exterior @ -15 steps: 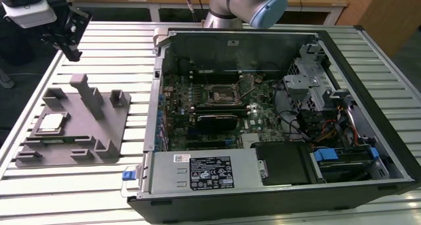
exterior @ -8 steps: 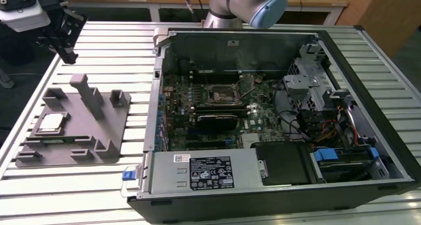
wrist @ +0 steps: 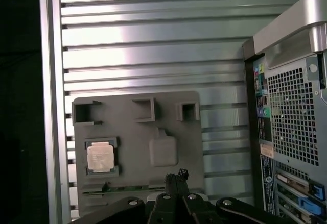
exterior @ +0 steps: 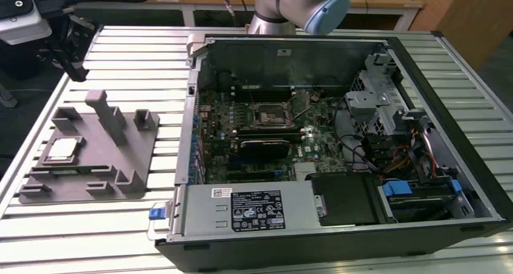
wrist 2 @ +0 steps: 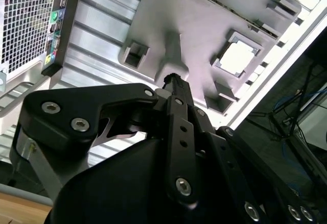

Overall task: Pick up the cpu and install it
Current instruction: 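Reach for the cpu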

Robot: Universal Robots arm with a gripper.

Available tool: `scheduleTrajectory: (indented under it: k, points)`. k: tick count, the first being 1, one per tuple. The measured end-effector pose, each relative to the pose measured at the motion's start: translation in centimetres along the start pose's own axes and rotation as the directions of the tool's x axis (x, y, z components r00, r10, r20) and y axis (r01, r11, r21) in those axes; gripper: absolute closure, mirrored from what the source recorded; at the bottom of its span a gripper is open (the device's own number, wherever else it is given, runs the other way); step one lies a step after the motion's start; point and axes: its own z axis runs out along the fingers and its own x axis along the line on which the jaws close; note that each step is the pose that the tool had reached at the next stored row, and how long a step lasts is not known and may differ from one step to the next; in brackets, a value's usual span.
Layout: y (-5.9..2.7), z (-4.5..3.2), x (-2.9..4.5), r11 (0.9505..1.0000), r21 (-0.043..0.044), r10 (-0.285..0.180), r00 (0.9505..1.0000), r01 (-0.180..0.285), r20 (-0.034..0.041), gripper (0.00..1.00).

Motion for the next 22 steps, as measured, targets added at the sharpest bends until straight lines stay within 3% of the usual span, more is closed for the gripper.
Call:
scheduleTrajectory:
  k: [22]
  points:
    - [-0.97, 1.17, 2.41, 1.0000, -0.0015, 0.000, 1.0000, 0.000, -0.0001, 0.89]
